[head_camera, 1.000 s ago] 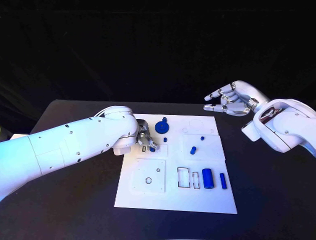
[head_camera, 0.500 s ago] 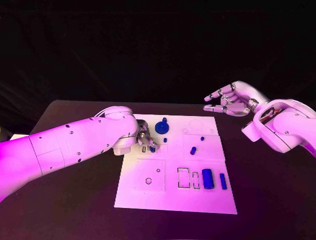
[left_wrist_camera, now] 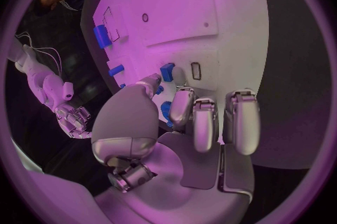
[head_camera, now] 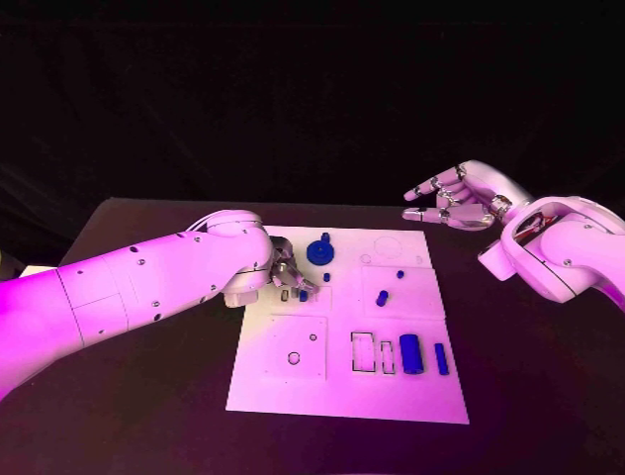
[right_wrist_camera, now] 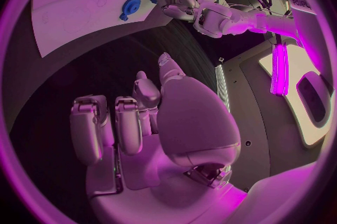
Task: Assemble the parts on the task board
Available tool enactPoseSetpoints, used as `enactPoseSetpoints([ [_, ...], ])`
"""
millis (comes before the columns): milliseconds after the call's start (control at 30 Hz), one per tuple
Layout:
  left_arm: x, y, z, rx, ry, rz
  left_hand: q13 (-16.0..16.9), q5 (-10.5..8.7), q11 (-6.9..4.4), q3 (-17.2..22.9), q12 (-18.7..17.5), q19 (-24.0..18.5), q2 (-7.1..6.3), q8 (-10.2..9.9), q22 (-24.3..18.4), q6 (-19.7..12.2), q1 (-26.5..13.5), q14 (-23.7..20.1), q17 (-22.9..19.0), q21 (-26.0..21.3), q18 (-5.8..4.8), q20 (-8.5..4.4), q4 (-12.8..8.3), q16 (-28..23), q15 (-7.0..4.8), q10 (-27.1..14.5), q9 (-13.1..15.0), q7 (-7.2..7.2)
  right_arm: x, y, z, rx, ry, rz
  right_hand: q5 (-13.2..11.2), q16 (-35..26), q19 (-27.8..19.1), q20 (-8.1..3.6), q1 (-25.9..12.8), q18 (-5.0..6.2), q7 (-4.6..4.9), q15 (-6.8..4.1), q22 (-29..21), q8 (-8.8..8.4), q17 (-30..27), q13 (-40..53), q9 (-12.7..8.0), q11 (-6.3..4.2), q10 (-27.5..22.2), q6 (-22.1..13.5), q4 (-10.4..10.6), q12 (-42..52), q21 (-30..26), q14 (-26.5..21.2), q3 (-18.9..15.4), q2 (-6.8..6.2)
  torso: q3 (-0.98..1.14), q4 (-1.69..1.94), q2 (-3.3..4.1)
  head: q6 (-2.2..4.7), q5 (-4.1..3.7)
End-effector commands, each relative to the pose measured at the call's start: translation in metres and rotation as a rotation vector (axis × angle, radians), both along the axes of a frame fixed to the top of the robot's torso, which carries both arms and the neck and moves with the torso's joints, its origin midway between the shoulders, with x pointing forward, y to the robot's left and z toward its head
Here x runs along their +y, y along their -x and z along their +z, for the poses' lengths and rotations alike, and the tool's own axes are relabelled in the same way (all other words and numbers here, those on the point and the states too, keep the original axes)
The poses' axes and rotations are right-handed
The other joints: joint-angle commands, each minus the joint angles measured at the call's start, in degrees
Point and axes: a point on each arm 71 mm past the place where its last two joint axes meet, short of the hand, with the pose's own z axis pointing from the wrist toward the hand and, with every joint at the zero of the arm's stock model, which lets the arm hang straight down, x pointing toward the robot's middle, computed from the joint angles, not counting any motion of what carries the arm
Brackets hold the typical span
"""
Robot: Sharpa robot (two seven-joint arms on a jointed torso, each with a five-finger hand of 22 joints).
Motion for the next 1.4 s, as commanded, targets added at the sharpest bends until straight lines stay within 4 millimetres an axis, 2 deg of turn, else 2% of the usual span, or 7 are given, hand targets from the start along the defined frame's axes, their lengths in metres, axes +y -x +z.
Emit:
enactPoseSetpoints([
  [33,0.000,0.003,-0.006,0.025,-0.016,-0.012,0.14,-0.15,-0.08,-0.72,0.25,4.21,0.13,0.37,10.15,0.39,-0.55,5.94,15.09,0.34,-0.69,-0.46,0.04,0.18,-0.38,0.32,-0.06,-0.09,0.001,0.001,0.000,0.004,0.005,0.015,0.27,-0.36,3.11,0.29,-0.36,0.50,0.00,0.32,9.79,0.23,10.82,-0.09,0.04,-0.02,-0.29,-0.17,0.00,-0.38,-0.33,4.81,-0.35,-0.29,-0.02,0.01,0.03,0.03,-0.01],
  [333,0.001,0.006,0.000,0.021,0.043,0.010,-0.08,-0.61,-0.13,-3.71,0.05,4.14,0.23,0.44,9.96,0.34,-1.31,5.94,15.09,0.19,-0.64,-0.53,0.06,0.18,-0.44,0.24,-0.09,-0.13,0.000,-0.001,-0.001,0.005,0.005,0.012,0.28,-0.42,3.06,0.29,-0.42,0.51,0.00,0.32,9.72,0.23,10.75,-0.15,0.04,-0.01,-0.32,-0.18,0.05,-0.45,-0.38,4.79,-0.45,-0.30,-0.03,0.01,-0.01,0.27,-0.10],
  [467,0.001,0.009,0.007,0.039,0.116,0.032,-1.74,-0.63,0.13,-6.17,-1.40,3.76,0.00,0.07,8.98,-0.80,-1.13,5.94,15.09,-0.48,-0.41,-0.45,0.02,0.18,-0.30,-0.92,-0.19,0.20,-0.001,-0.001,-0.001,0.007,0.005,0.009,0.28,-0.42,3.06,0.29,-0.42,0.51,0.00,0.32,9.72,0.23,10.75,-0.15,0.04,-0.01,-0.32,-0.18,0.05,-0.45,-0.38,4.79,-0.45,-0.30,-0.02,0.03,-0.02,0.33,-0.14],
  [733,0.009,0.004,0.037,0.027,0.189,0.050,-3.58,-0.42,1.05,-11.43,-2.88,3.20,0.66,-1.79,7.66,-2.78,1.38,5.94,15.09,-1.47,-0.10,0.25,0.07,0.18,0.47,-2.60,-1.54,1.28,-0.002,-0.004,-0.003,0.010,0.006,0.004,0.28,-0.41,3.07,0.29,-0.48,0.51,0.00,0.32,9.72,0.23,10.77,-0.15,0.05,-0.02,-0.31,-0.18,0.13,-0.41,-0.38,4.80,-0.57,-0.29,0.03,-0.01,0.01,0.64,-0.06],
  [900,0.026,-0.011,0.059,0.011,0.147,0.047,-4.51,-0.35,2.15,-14.18,-3.49,2.96,1.78,-5.61,7.11,-4.50,4.20,5.94,15.09,-1.93,0.03,1.01,0.02,0.18,1.38,-3.37,-4.50,2.61,-0.002,-0.005,-0.005,0.016,0.006,0.001,0.28,-0.41,3.07,0.29,-0.48,0.51,0.00,0.32,9.72,0.23,10.77,-0.15,0.05,-0.02,-0.31,-0.18,0.13,-0.41,-0.38,4.80,-0.57,-0.29,0.06,0.04,0.05,0.88,0.03],
  [1033,0.038,-0.025,0.067,-0.005,0.095,0.056,-5.56,-0.32,2.79,-15.29,-4.27,2.77,2.31,-8.17,6.69,-4.13,6.90,5.94,15.09,-2.30,0.14,1.64,-0.02,0.18,1.95,-4.11,-6.96,3.31,-0.003,-0.005,-0.006,0.016,0.006,0.000,0.29,-0.42,3.06,0.29,-0.49,0.51,0.00,0.32,9.72,0.23,10.76,-0.16,0.05,-0.02,-0.30,-0.18,0.14,-0.40,-0.38,4.79,-0.60,-0.28,0.02,0.00,0.09,0.83,0.02],
  [1400,0.051,-0.054,0.061,-0.005,0.005,0.100,-5.65,-0.32,2.88,-16.25,-4.26,2.82,3.17,-9.11,6.81,-2.83,7.61,5.94,15.09,-2.27,0.14,1.85,0.08,0.18,2.10,-4.09,-8.35,3.33,-0.001,-0.006,-0.006,0.015,0.005,0.003,0.32,-0.45,3.05,0.29,-0.47,0.52,0.00,0.32,9.70,0.22,10.73,-0.20,0.04,-0.02,-0.32,-0.19,0.15,-0.45,-0.40,4.79,-0.63,-0.25,-0.16,-0.15,0.35,1.01,0.44],
])
